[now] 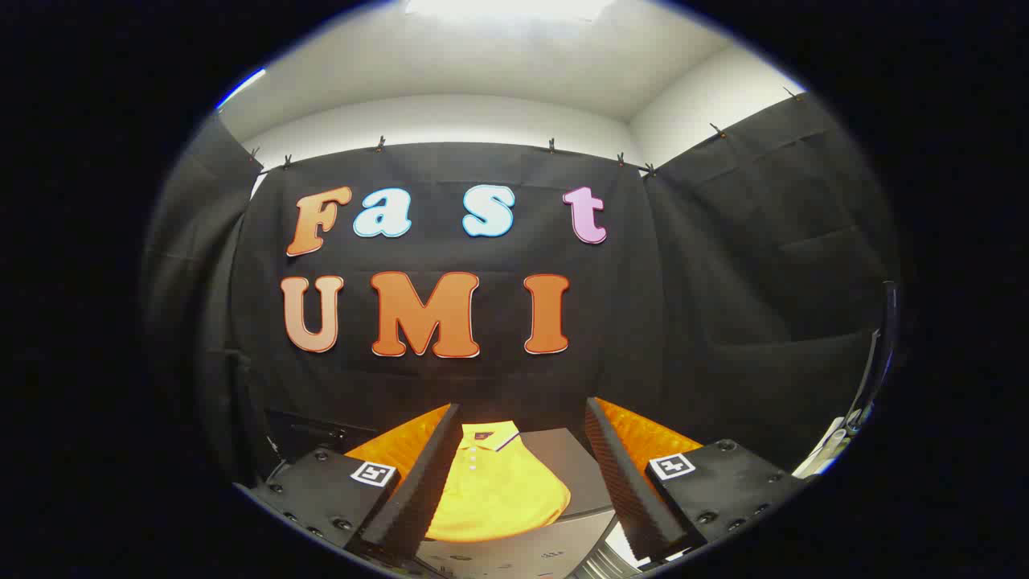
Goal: Put the clothes into the washing machine and then close the washing machine lid.
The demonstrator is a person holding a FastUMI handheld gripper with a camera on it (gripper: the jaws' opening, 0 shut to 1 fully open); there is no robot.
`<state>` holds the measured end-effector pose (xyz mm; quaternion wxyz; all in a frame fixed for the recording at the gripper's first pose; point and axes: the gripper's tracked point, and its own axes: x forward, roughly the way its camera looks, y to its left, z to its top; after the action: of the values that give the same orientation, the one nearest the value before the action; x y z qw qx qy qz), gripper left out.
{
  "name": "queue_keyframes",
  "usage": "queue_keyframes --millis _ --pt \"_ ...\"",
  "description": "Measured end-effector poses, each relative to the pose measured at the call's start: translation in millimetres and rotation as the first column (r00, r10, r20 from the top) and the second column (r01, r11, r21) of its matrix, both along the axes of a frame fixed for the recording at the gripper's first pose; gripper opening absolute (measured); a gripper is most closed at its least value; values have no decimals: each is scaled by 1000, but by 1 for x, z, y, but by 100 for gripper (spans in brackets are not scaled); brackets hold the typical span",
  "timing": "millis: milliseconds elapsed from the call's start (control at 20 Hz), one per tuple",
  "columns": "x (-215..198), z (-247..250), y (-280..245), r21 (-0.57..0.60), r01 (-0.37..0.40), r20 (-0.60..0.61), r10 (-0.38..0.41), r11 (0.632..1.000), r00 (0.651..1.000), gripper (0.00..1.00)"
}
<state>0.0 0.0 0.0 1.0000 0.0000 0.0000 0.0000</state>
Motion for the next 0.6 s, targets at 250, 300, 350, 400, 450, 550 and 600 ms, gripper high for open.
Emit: queue_keyframes --millis 250,300,350,400,450,550,600 --pt "-1 -5 -3 2 -13 -7 13 1000 1000 99" --pt "-1 -7 -5 5 -13 -10 13 1000 1000 99" --pt "-1 -10 -6 6 -13 -17 14 1000 1000 99" --pt "-2 -12 -7 8 -16 -24 16 1000 1000 99" --pt "-2 -14 -9 9 -16 -29 17 1000 999 99" --pt "-3 -17 -12 10 -14 -35 15 1000 999 98" --pt "-3 -18 -13 12 -13 -37 14 1000 999 99"
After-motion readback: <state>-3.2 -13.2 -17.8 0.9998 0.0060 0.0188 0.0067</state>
